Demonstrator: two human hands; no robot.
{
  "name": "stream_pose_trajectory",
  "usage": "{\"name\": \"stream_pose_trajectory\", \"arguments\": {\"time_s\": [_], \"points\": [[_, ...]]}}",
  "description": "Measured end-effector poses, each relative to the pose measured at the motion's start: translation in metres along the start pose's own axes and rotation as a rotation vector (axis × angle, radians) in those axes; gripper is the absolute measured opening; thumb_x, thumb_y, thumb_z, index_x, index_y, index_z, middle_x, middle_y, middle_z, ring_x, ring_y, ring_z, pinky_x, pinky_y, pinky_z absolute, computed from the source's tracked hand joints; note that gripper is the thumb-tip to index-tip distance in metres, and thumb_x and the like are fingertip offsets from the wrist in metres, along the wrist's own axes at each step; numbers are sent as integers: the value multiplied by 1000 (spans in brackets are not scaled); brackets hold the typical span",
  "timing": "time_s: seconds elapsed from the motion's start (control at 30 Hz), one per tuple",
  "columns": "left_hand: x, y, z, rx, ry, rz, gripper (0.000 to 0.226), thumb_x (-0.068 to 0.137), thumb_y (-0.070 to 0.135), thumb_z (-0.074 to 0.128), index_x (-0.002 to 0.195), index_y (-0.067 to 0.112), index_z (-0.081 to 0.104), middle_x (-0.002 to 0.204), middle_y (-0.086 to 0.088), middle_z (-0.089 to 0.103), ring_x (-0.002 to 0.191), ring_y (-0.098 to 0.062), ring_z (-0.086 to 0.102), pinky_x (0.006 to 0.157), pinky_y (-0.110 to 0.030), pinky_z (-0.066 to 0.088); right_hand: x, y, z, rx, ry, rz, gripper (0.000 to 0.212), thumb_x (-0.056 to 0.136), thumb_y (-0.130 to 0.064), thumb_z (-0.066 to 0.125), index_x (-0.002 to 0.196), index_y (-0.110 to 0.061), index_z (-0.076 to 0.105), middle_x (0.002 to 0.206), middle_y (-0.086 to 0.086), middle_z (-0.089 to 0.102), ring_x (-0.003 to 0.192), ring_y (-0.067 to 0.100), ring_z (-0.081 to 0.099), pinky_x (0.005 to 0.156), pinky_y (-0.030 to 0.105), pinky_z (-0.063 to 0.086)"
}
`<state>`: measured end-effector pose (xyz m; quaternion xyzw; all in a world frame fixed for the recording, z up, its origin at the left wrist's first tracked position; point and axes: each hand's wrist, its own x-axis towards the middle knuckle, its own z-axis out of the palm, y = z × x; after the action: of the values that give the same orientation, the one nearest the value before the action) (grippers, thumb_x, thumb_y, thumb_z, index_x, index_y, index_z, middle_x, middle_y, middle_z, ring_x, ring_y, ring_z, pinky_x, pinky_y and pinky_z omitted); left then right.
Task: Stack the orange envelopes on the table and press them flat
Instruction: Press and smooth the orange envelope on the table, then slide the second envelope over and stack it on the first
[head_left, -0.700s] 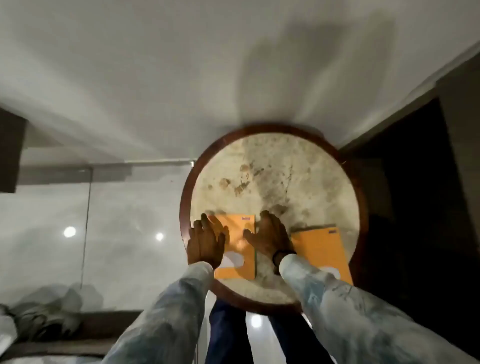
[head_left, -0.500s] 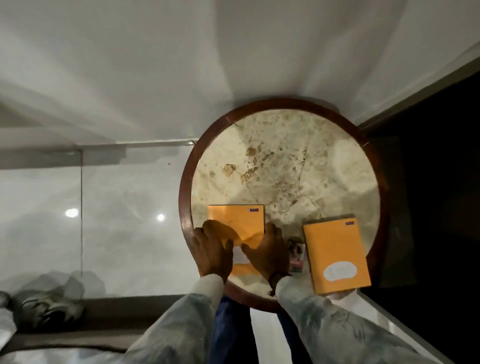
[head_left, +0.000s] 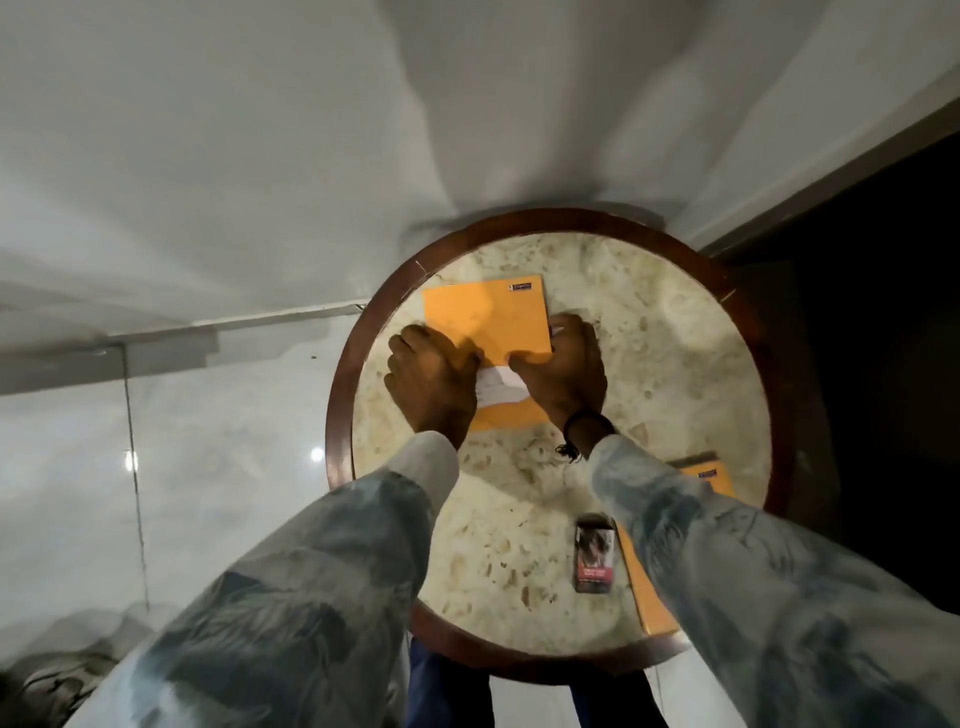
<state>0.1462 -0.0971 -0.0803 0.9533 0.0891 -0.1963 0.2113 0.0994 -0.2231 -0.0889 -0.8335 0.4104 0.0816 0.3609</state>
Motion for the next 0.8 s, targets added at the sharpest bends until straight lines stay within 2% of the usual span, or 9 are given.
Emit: {"name": "stream_pose_trajectory", "arguments": {"time_s": [0.07,0.13,0.27,0.37,0.43,0.57,0.67,0.8], "points": [[-16,5,0,4,31,-34,65,89,50,69,132,5,49,132,-17,56,117,-39,58,98,-48,50,-6,9,-14,5,1,4,54,76,-34,84,121,-14,62,119,9,66,111,32,64,83,43,56],[-51,12,3,-38,-12,-16,58,93,43,65,134,5,47,134,-17,53,120,-40,56,98,-49,49,-26,29,-40,-16,-12,34,54,80,-33,82,126,-15,62,120,8,67,113,31,64,87,43,56],[-140,26,32,-135,-239,74,49,98,25,60,138,-1,47,137,-23,53,126,-41,53,103,-50,45,-71,91,-90,-146,-49,118,62,82,-34,78,136,-14,54,133,10,61,128,35,56,104,52,48],[-221,41,61,-237,-375,16,38,98,18,60,128,-4,54,131,-25,57,122,-42,57,99,-51,48,-108,153,-128,-260,-68,210,69,80,-35,79,139,-15,50,138,12,57,131,37,53,107,51,44],[-265,45,82,-184,-435,-40,40,100,20,57,131,-4,53,137,-25,54,128,-43,53,104,-50,45,-128,186,-139,-291,-118,237,73,80,-36,80,142,-13,48,142,14,54,133,39,53,108,52,46],[-316,47,112,-61,-466,-265,58,100,28,59,145,-3,40,148,-25,49,133,-45,52,108,-50,44,-146,228,-143,-260,-195,220,88,84,-38,79,155,-12,33,158,14,39,144,40,44,111,57,46],[-329,49,129,-12,-428,-276,50,101,28,59,138,-1,43,143,-24,52,128,-43,56,105,-49,47,-145,245,-141,-243,-164,230,94,82,-48,80,155,-12,31,164,14,30,148,41,37,113,59,45],[-326,53,140,-113,-364,-307,61,91,38,69,132,-2,48,136,-25,56,125,-45,57,101,-51,48,-134,258,-142,-211,-133,278,102,74,-49,86,151,-8,34,159,17,37,141,44,42,109,55,46]]}}
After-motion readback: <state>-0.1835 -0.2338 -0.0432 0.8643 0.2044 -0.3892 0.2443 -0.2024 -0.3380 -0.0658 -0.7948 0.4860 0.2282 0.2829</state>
